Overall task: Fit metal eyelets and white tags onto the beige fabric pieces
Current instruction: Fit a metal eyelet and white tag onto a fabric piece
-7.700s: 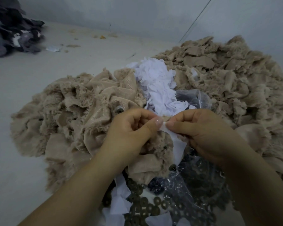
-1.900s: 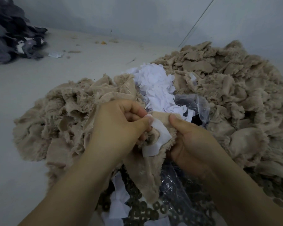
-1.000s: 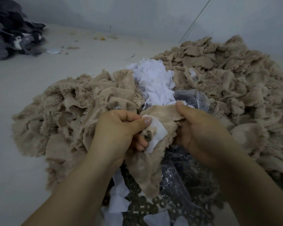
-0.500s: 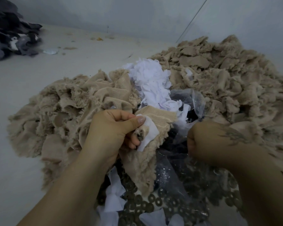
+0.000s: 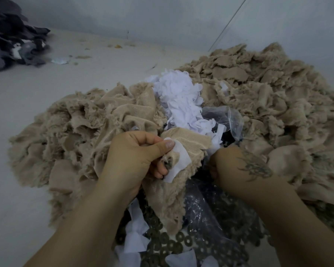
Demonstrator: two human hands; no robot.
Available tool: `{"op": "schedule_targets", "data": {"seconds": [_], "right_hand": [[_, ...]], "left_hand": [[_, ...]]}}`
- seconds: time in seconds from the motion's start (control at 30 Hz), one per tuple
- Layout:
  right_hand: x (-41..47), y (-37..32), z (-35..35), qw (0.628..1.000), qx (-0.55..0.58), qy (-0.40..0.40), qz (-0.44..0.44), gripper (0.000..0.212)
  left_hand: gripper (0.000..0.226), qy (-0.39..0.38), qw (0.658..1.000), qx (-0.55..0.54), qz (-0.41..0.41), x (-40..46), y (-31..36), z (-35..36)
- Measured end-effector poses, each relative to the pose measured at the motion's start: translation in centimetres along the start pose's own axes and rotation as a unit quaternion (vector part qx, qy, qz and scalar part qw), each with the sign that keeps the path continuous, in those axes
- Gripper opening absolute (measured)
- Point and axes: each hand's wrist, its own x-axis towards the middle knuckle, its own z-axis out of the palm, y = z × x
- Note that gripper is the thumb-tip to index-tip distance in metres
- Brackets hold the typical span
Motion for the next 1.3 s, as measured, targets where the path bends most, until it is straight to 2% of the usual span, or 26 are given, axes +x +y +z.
{"op": "schedule_targets", "data": {"seconds": [0.03, 0.1, 0.13, 0.2, 0.33, 0.4, 0.47, 0.5, 0.57, 0.63, 0.7, 0.77, 0.97, 1.07, 1.13, 1.2, 1.3], "right_hand": [[0.2, 0.1, 0.4, 1.000, -0.005, 0.005, 0.010, 0.030], [0.2, 0.3, 0.6, 1.000, 0.001, 0.026, 0.018, 0.010], [0.3, 0.4, 0.8, 0.999, 0.016, 0.037, 0.025, 0.008], [0.1, 0.4, 0.6, 0.999, 0.039, 0.024, 0.022, 0.031], [-2.0, -1.4, -2.4, 0.997, 0.026, 0.077, -0.015, 0.049], [-3.3, -2.6, -5.4, 0.994, 0.052, 0.099, -0.006, 0.057], [-4.7, -3.3, -8.2, 0.988, 0.102, 0.111, 0.009, 0.053], [-5.3, -3.8, -9.3, 0.984, 0.145, 0.107, 0.012, 0.042], [-5.9, -4.6, -10.6, 0.948, 0.304, 0.099, 0.005, 0.018], [-6.2, -5.6, -11.0, 0.886, 0.460, 0.049, 0.000, 0.021], [-6.0, -6.1, -10.4, 0.844, 0.536, -0.007, 0.004, 0.024], [-5.6, -6.5, -9.8, 0.802, 0.597, -0.024, 0.019, 0.030], [-5.3, -7.8, -8.5, 0.721, 0.693, 0.027, -0.010, 0.021], [-5.4, -8.2, -8.3, 0.704, 0.707, 0.062, -0.036, 0.020], [-5.3, -8.2, -8.1, 0.703, 0.706, 0.081, -0.032, 0.027], [-5.1, -8.1, -7.8, 0.699, 0.711, 0.074, -0.011, 0.034], [-4.9, -8.1, -7.7, 0.670, 0.743, -0.001, -0.002, 0.030]], "left_hand": [[0.037, 0.000, 1.000, 0.000, -0.001, 0.0, 0.0, 0.0], [0.042, 0.003, 1.000, -0.001, -0.005, -0.1, 0.1, 0.1], [0.043, 0.003, 1.000, -0.001, -0.006, -0.1, 0.2, 0.1], [0.043, 0.003, 1.000, -0.001, -0.006, -0.2, 0.2, 0.1], [0.040, 0.003, 1.000, 0.000, -0.001, -0.2, 0.3, 0.1], [0.039, 0.002, 1.000, 0.000, 0.001, -0.2, 0.3, 0.1], [0.040, -0.001, 1.000, -0.005, 0.004, -0.3, 0.3, 0.1], [0.040, -0.004, 1.000, -0.008, 0.006, -0.3, 0.3, 0.1], [0.040, -0.017, 1.000, -0.014, 0.009, -0.4, 0.4, 0.3], [0.039, -0.035, 0.999, -0.015, 0.011, -0.5, 0.5, 0.5], [0.035, -0.052, 0.999, -0.014, 0.012, -0.7, 0.6, 0.7], [0.031, -0.062, 0.998, -0.009, 0.009, -0.8, 0.7, 0.8], [0.029, -0.049, 0.998, 0.015, 0.019, -0.8, 0.7, 1.0], [0.026, -0.034, 0.998, 0.031, 0.032, -0.9, 0.7, 0.9], [0.025, -0.022, 0.998, 0.041, 0.045, -1.0, 0.8, 0.9], [0.025, -0.018, 0.997, 0.049, 0.052, -1.1, 0.8, 1.0], [0.025, -0.005, 0.997, 0.056, 0.059, -1.1, 0.8, 1.0]]}}
